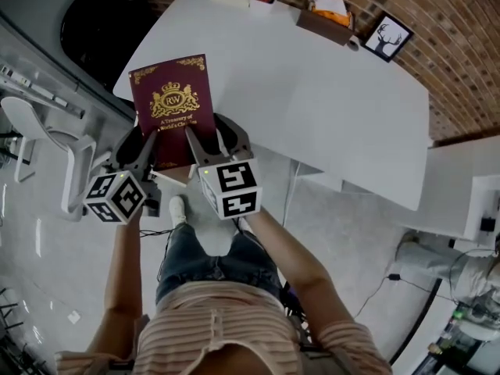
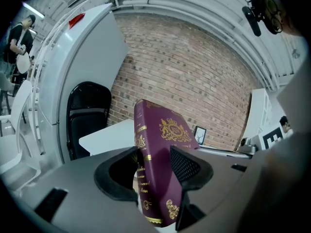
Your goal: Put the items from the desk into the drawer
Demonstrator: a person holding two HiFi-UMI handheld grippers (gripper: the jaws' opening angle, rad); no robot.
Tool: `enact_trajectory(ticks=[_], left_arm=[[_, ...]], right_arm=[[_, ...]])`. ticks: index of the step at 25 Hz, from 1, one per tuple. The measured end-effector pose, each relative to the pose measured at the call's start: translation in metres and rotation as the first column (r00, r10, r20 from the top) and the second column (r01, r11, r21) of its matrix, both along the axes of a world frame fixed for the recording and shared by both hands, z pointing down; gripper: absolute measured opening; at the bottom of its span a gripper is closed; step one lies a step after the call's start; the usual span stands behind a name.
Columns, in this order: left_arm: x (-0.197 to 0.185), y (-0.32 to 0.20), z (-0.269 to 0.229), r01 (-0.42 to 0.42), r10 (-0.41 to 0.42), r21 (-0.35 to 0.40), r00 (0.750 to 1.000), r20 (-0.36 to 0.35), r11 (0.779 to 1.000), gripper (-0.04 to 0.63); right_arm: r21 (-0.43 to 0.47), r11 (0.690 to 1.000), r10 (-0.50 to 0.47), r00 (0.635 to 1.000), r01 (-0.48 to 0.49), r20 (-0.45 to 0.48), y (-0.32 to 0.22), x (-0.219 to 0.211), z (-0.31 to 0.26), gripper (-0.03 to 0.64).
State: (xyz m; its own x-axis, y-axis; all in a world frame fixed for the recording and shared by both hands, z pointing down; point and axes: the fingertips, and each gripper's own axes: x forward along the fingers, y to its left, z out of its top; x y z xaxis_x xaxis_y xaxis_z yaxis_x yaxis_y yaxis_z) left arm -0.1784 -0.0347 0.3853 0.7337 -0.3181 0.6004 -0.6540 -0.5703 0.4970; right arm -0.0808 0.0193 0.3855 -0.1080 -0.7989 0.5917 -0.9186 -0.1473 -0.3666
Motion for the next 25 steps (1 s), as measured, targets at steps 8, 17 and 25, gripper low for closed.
enact_trajectory(ticks=[8, 17, 25], left_arm=[[-0.068, -0.069, 0.037, -0.154, 0.153, -0.074, 0.988, -0.009, 0.985, 0.202], [0.086, -0.001, -0.051, 0.179, -0.148, 0.29, 0.981, -0.126, 0.94, 0.202], [0.082, 0.009, -0.03, 0.074, -0.06, 0.178, 0.995, -0.08, 0.981, 0.201]], right_arm=[[-0.081, 0.985, 0.15, 0.988, -0.152, -0.021, -0.052, -0.075, 0.035, 0.218], [0.281, 0.94, -0.156, 0.977, 0.192, -0.148, -0.019, 0.096, -0.045, 0.216], [0.206, 0.974, -0.075, 0.993, 0.093, -0.093, -0.001, 0.087, -0.033, 0.207]])
